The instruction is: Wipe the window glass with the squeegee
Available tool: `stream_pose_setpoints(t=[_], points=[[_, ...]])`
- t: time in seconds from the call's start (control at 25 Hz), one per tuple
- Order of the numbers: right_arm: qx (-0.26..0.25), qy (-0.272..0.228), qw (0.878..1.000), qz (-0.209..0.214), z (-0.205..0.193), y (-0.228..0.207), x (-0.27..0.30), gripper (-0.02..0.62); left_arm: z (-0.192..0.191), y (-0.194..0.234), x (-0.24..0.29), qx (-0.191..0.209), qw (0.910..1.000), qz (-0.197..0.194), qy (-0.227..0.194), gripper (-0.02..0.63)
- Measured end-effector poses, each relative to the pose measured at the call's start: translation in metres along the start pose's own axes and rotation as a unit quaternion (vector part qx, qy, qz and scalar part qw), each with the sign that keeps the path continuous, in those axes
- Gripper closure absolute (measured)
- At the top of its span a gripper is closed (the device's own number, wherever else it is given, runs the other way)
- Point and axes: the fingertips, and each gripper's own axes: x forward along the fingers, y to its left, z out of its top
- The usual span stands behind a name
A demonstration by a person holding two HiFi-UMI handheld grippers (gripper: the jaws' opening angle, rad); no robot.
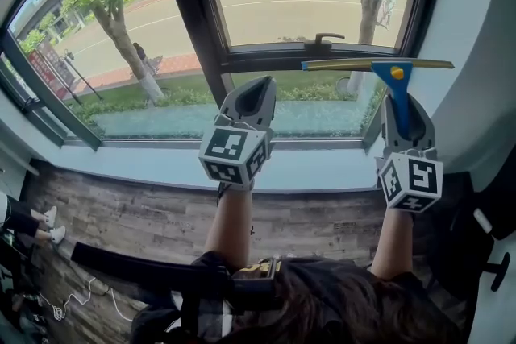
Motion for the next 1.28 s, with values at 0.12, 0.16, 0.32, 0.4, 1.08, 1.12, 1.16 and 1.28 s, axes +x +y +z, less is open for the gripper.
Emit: stream_pose_setpoints(t=[0.12, 0.16, 0.32, 0.4, 1.08, 1.12, 1.16, 1.28], points=[[0.000, 0.000, 1.000, 0.005, -0.017, -0.004, 0.007, 0.454, -0.015, 0.001, 0.007, 0.001, 1.0000, 0.008, -0.003, 0.604], [0.001, 0.001, 1.000, 0.005, -0.022, -0.006, 0.009, 0.454, -0.019, 0.000, 0.008, 0.002, 0.9999, 0.011, -0.002, 0.604], [0.010, 0.001, 1.000, 0.004, -0.031, -0.015, 0.017, 0.454, -0.025, -0.001, 0.013, 0.004, 0.9998, 0.019, 0.008, 0.604], [0.012, 0.000, 1.000, 0.003, -0.033, -0.016, 0.023, 0.454, -0.029, 0.007, 0.019, 0.004, 0.9997, 0.023, 0.000, 0.604], [-0.011, 0.000, 0.999, -0.038, -0.102, 0.012, 0.135, 0.454, -0.093, 0.103, 0.121, -0.003, 0.9988, -0.030, -0.039, 0.604], [-0.011, -0.001, 0.999, -0.041, -0.102, 0.015, 0.143, 0.454, -0.095, 0.111, 0.128, -0.004, 0.9987, -0.032, -0.039, 0.604], [-0.011, -0.001, 0.999, -0.044, -0.098, 0.017, 0.152, 0.454, -0.092, 0.119, 0.135, -0.006, 0.9988, -0.033, -0.036, 0.604], [-0.012, -0.003, 0.999, -0.052, -0.063, 0.017, 0.186, 0.454, -0.059, 0.141, 0.161, -0.006, 0.9986, -0.043, -0.031, 0.604]])
